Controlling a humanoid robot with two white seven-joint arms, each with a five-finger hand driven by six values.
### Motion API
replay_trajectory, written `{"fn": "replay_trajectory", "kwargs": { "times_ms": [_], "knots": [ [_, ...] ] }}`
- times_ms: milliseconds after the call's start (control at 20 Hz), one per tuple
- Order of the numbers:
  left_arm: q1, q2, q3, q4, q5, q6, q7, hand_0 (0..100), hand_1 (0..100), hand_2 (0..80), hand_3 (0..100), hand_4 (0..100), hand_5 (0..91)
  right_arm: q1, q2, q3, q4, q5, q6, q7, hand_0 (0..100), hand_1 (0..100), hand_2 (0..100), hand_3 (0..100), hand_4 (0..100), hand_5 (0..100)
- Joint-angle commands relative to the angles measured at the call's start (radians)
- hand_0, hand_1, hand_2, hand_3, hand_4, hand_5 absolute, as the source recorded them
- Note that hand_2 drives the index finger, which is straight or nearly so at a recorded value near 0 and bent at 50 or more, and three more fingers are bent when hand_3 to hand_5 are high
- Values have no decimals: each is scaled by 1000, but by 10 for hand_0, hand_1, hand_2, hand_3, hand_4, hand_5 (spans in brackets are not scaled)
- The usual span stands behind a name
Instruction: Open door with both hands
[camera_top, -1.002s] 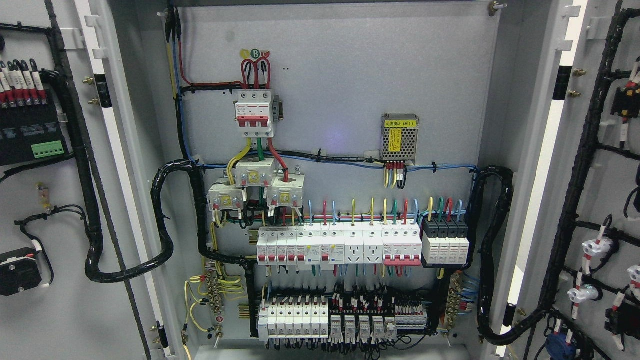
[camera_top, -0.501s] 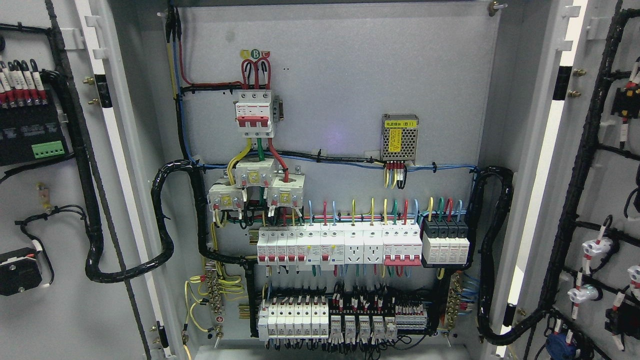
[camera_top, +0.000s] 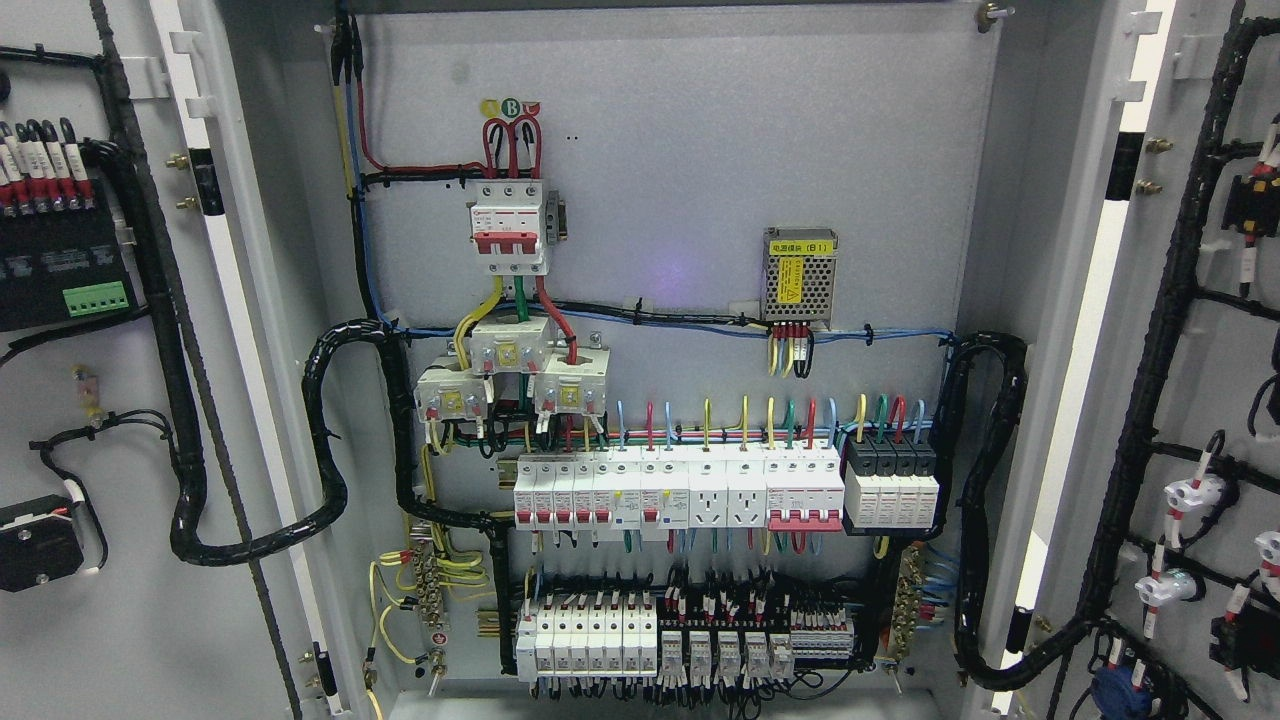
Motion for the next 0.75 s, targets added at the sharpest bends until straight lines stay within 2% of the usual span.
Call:
{"fn": "replay_trajectory", "kwargs": {
  "times_ms": [0, 701],
  "knots": [
    [-4, -4, 28, 18, 18, -12, 1, 0, 0, 0, 0, 33, 0, -1, 20, -16, 31, 39, 19, -1, 0, 0, 0, 0, 0, 0],
    [-4, -4, 27, 18, 18, -13, 2, 0, 0, 0, 0, 33, 0, 23, 34, -18, 30, 52, 23, 1, 0, 0, 0, 0, 0, 0]
  ]
}}
